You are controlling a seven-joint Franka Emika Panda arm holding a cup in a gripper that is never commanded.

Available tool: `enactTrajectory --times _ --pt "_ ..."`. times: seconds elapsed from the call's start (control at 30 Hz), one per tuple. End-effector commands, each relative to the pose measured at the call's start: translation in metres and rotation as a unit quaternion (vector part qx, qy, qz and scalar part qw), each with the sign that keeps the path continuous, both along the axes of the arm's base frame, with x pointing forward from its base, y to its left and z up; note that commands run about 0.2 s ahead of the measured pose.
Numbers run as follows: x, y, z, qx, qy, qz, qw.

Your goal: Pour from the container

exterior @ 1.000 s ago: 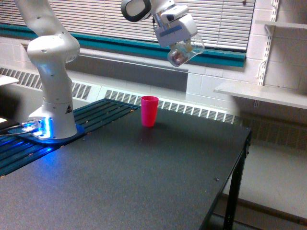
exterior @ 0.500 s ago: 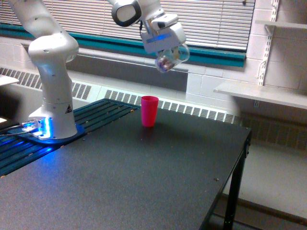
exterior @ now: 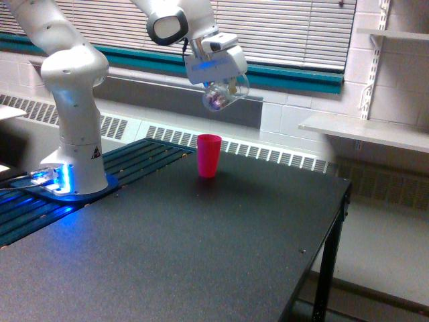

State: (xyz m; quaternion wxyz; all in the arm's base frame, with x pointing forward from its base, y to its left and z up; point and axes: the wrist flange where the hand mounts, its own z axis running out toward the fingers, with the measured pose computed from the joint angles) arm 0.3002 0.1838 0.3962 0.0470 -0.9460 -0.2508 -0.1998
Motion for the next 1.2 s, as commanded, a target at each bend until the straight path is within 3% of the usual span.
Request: enactTrajectory --times 0.03,1.0,1.2 --pt "-0.012 0.009 -0.005 -0.009 0.001 0.024 0.9997" --pt "-0.042 0.006 -0.047 -0.06 0.023 0.055 0.9964" --pt "-0.047 0.01 -0.049 -0.069 0.026 0.062 0.9954"
